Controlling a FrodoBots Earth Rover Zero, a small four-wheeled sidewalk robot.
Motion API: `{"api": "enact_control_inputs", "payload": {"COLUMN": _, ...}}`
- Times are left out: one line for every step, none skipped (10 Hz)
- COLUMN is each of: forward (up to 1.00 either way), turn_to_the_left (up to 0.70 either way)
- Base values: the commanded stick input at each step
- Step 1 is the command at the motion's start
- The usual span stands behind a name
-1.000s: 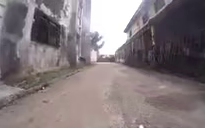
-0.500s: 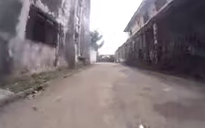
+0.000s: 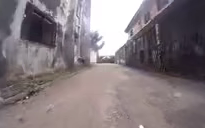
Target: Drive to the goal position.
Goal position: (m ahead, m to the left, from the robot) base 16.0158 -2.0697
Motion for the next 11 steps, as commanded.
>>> {"api": "enact_control_inputs", "payload": {"forward": 0.5, "turn_to_the_left": 0.0}}
{"api": "enact_control_inputs", "payload": {"forward": 0.5, "turn_to_the_left": 0.0}}
{"api": "enact_control_inputs", "payload": {"forward": 0.5, "turn_to_the_left": 0.0}}
{"api": "enact_control_inputs", "payload": {"forward": 0.5, "turn_to_the_left": 0.0}}
{"api": "enact_control_inputs", "payload": {"forward": 0.5, "turn_to_the_left": 0.0}}
{"api": "enact_control_inputs", "payload": {"forward": 0.5, "turn_to_the_left": 0.0}}
{"api": "enact_control_inputs", "payload": {"forward": 0.5, "turn_to_the_left": 0.0}}
{"api": "enact_control_inputs", "payload": {"forward": 0.5, "turn_to_the_left": 0.0}}
{"api": "enact_control_inputs", "payload": {"forward": 0.5, "turn_to_the_left": 0.0}}
{"api": "enact_control_inputs", "payload": {"forward": 0.5, "turn_to_the_left": 0.0}}
{"api": "enact_control_inputs", "payload": {"forward": 0.5, "turn_to_the_left": 0.0}}
